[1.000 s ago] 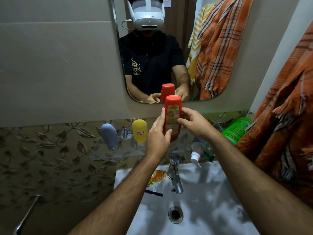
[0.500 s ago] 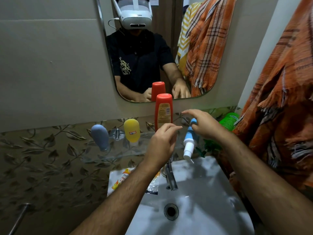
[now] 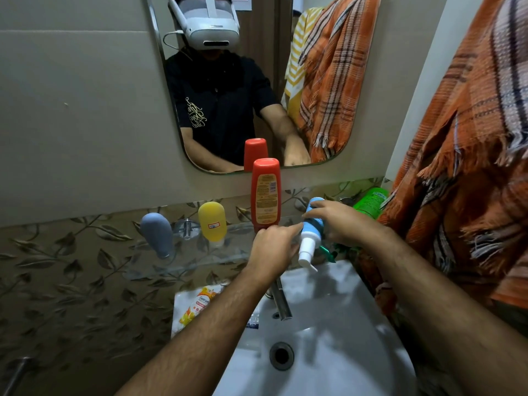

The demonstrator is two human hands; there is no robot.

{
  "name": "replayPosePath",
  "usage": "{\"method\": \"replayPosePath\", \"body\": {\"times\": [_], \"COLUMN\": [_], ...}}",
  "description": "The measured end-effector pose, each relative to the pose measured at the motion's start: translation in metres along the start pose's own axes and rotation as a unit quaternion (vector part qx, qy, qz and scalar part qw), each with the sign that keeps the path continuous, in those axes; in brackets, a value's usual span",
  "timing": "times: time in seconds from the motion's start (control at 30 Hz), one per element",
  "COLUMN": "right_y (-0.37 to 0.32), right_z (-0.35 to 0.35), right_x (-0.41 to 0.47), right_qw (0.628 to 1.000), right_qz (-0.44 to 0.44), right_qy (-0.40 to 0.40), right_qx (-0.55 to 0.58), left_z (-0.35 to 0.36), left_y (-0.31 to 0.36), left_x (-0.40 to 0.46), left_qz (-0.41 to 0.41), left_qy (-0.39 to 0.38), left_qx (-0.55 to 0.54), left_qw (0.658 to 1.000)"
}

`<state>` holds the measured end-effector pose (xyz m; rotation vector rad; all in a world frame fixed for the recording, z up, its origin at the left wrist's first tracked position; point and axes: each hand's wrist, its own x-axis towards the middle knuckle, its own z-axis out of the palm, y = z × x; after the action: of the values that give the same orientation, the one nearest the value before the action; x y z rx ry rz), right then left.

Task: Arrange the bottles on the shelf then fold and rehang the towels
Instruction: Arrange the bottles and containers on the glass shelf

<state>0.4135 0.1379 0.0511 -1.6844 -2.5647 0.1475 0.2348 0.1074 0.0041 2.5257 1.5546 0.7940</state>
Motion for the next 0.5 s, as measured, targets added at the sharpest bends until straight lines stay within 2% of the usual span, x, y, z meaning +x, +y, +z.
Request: {"method": "replayPosePath", "body": {"times": [0.23,0.4,0.5], "right_y": [0.0006,0.0053,0.0085], "right_z": [-0.0056,0.0026,0.0002], "right_x": [-0.0050,0.0010,-0.0006], "right_qw": [1.000,0.999,0.999], "right_qz": [0.005,-0.013,-0.022], "right_qy": [-0.014,0.030,0.037], "right_qx": [0.023,0.030,0.028], "left_z": [0.0020,0.0033,-0.0008], "left_y": [0.0021,0.0050,0.0066], "left_x": [0.0042,0.0052,0.0067], "left_qz": [-0.069,-0.113,-0.127], "left_qy": [0.005,-0.033,-0.011], "left_qx": [-0.127,-0.146,-0.176], "left_qw": [0.989,0.982,0.976]}}
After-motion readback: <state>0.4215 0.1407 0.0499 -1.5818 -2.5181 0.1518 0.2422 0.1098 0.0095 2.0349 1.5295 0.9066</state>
